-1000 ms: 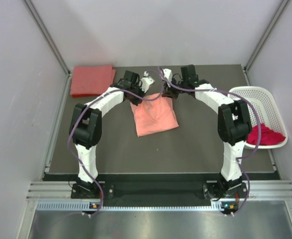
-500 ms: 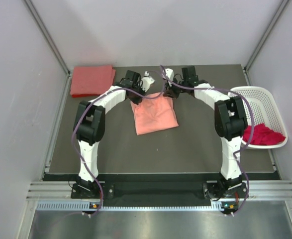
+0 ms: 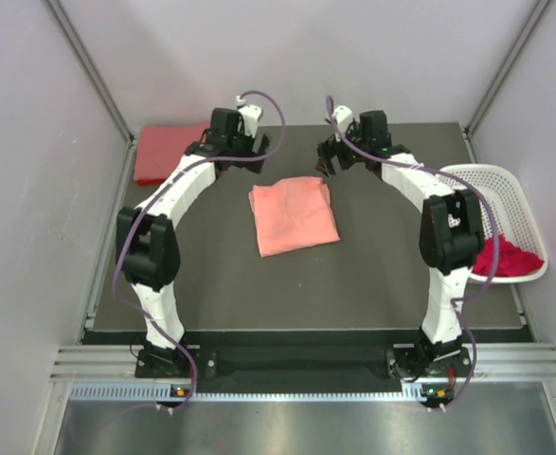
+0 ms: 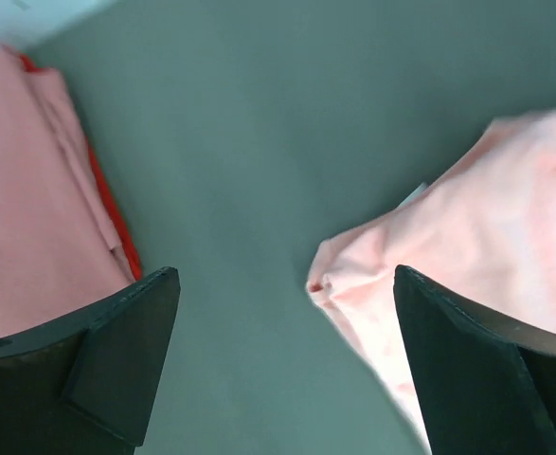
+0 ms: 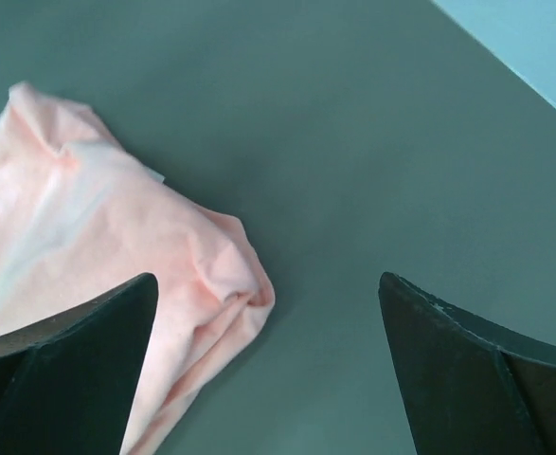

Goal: Fold and stack the t-shirts
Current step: Fold the tshirt

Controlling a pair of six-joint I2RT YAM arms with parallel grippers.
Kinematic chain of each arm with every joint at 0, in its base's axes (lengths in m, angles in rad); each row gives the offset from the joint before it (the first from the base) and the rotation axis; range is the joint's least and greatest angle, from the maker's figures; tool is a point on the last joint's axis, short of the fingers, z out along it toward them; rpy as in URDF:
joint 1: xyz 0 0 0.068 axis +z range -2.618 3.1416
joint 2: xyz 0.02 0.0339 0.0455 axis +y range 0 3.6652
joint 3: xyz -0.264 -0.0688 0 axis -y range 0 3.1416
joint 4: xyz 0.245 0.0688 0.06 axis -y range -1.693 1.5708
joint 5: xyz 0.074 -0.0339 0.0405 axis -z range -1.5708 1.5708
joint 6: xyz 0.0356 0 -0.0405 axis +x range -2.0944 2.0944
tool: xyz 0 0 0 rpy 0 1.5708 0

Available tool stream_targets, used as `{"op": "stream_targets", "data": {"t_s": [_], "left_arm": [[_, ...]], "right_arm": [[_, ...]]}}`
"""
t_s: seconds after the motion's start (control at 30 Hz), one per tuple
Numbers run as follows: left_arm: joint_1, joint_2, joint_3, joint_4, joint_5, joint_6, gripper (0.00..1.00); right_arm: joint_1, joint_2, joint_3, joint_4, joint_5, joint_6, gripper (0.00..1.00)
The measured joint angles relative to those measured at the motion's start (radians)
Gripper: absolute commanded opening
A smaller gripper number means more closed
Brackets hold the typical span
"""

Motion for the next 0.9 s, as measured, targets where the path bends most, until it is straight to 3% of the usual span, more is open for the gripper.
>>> {"op": "stream_targets", "data": {"t_s": [0.27,0.4,0.43,0.47,0.6,0.63,0.7,0.77,0.9], "left_arm": [[0.006,-0.315,-0.188,0.082,0.161,-0.338,0.99],[-0.006,-0.386,-0.360,0.158,0.274,-0.498,0.93],[-0.008,-0.397,-0.412,0.180,0.297,-0.536,0.91],[-0.012,-0.403,-0.470,0.195,0.321,-0.576,0.89],[-0.014,-0.430,-0.644,0.262,0.391,-0.677,0.41],[-0.014,-0.431,-0.660,0.268,0.402,-0.690,0.38],[-0.014,-0.433,-0.668,0.290,0.431,-0.718,0.31],[-0.014,-0.428,-0.665,0.331,0.456,-0.746,0.26],[-0.014,-0.369,-0.661,0.436,0.492,-0.822,0.24]], "right_arm": [[-0.007,-0.226,-0.077,-0.016,0.136,0.363,1.00],[-0.013,-0.354,-0.272,0.005,0.138,0.523,0.99],[-0.019,-0.384,-0.339,0.010,0.121,0.559,0.95],[-0.028,-0.402,-0.392,0.011,0.105,0.584,0.80],[-0.076,-0.401,-0.509,-0.018,0.012,0.625,0.41],[-0.082,-0.394,-0.517,-0.022,-0.009,0.630,0.36],[-0.092,-0.378,-0.525,0.000,-0.068,0.652,0.17],[-0.093,-0.367,-0.536,0.063,-0.119,0.692,0.06],[-0.085,-0.287,-0.540,0.287,-0.211,0.852,0.00]]}}
